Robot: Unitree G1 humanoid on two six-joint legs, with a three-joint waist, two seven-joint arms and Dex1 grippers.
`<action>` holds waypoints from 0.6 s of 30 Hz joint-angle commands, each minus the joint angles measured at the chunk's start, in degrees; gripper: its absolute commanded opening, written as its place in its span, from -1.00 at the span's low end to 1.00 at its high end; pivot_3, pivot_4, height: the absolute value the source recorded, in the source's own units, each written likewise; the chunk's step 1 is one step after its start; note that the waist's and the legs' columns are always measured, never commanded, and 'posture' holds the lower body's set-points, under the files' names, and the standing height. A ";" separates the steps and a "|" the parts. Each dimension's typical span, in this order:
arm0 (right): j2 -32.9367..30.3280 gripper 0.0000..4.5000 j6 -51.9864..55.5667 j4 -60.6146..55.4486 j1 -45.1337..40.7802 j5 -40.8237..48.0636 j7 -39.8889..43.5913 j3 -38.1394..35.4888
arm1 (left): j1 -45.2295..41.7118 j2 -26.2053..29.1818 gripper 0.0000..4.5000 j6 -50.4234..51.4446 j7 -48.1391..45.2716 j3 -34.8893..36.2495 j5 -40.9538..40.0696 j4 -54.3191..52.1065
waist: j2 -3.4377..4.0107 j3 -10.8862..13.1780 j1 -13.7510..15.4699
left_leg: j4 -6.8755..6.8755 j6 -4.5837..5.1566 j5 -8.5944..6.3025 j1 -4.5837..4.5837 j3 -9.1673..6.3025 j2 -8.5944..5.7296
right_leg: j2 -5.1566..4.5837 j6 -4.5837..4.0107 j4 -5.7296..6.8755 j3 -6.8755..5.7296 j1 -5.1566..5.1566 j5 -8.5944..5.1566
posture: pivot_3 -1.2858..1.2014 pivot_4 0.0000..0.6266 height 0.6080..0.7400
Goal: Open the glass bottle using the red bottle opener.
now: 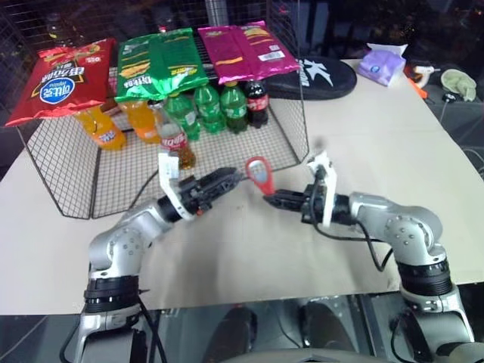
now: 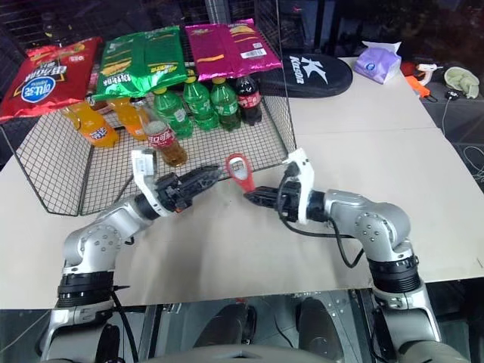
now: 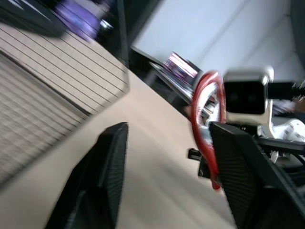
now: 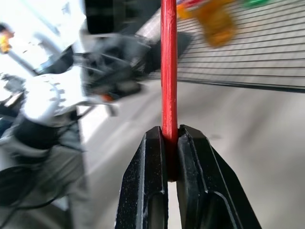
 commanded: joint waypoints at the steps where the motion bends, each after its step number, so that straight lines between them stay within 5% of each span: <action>1: -1.70 -1.00 -6.38 2.65 2.36 -3.00 -2.60 -7.37 | 4.34 -0.35 0.23 -7.17 5.94 4.43 3.93 -8.68 | 0.00 0.00 0.05 | -0.02 0.00 0.00 0.00 0.02 0.00 | -0.02 0.00 -0.02 0.03 0.00 0.00 | 0.03 -0.52 1.00; 4: -1.67 -1.00 -7.86 3.55 2.90 -2.78 -3.79 -10.51 | 5.58 -2.43 0.23 -12.16 10.10 4.76 7.33 -9.78 | 0.01 0.00 0.37 | -0.03 0.00 0.00 -0.01 0.06 -0.02 | -0.02 0.00 -0.01 0.04 -0.02 0.00 | 0.03 -0.52 1.00; 12: -2.26 -1.00 -11.93 6.10 3.18 -4.61 -6.01 -15.29 | 4.88 -4.86 0.23 -34.36 23.53 2.02 31.36 -2.70 | 0.01 0.00 0.42 | -0.03 0.00 0.00 0.02 0.13 -0.01 | 0.06 0.00 0.02 0.08 0.00 0.00 | 0.03 -0.52 1.00; 18: -1.80 -1.00 -12.53 5.41 3.51 -4.79 -6.35 -15.03 | -0.47 -4.49 0.96 -41.34 29.25 0.27 39.64 7.01 | 0.00 0.00 0.49 | -0.01 0.01 0.00 0.00 0.11 -0.04 | 0.06 0.00 0.03 0.04 0.00 0.00 | 0.03 -0.52 1.00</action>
